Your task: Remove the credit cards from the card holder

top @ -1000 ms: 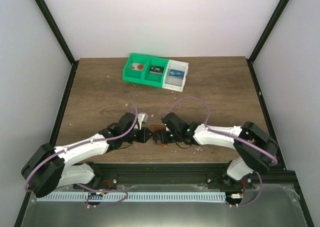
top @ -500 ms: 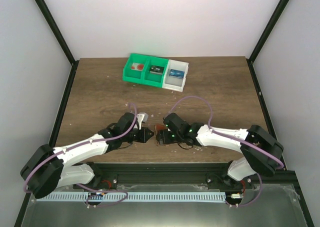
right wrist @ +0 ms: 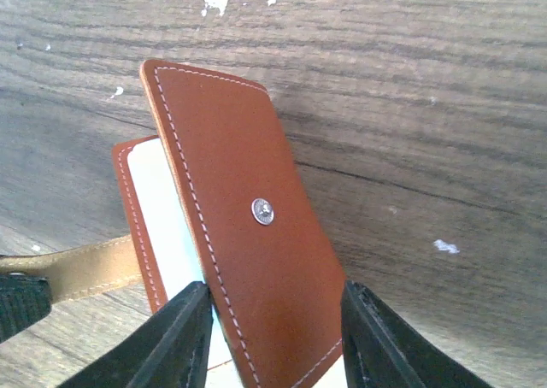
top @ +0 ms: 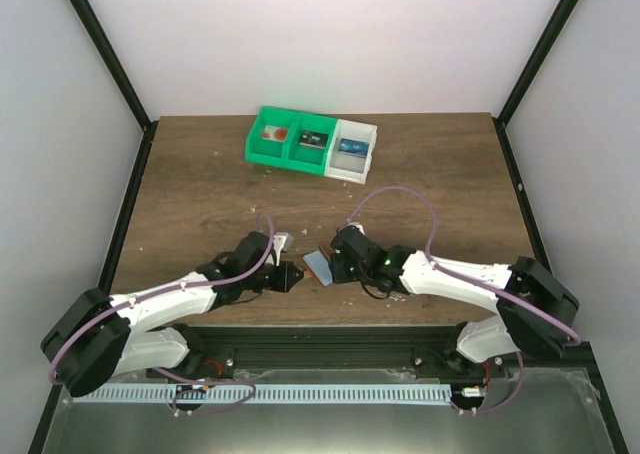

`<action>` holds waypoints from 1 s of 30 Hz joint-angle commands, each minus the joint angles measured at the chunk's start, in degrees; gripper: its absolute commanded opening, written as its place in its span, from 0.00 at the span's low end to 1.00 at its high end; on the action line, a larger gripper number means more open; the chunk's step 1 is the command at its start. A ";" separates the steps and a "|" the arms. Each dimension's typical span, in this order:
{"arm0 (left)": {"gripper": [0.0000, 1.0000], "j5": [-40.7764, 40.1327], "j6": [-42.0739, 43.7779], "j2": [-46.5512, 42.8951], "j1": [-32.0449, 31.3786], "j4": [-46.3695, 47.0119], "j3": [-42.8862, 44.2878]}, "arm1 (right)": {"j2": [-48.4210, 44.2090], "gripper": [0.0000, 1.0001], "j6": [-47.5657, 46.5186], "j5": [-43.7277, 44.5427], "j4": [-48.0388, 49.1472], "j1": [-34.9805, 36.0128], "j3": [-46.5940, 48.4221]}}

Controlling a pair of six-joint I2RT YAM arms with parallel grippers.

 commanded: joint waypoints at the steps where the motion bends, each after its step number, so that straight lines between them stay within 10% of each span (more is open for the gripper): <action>1: 0.00 0.57 0.86 0.69 0.16 2.35 -1.01 | -0.12 0.39 -1.55 5.36 -0.91 0.17 -0.09; 13: 0.00 -4.05 2.59 0.66 0.22 -1.79 -1.05 | 0.67 0.01 1.22 -1.14 2.06 -5.49 -5.30; 30: 0.01 -2.44 1.44 0.31 7.61 -3.99 -1.68 | -5.92 0.01 5.67 -8.52 11.59 -5.45 -14.27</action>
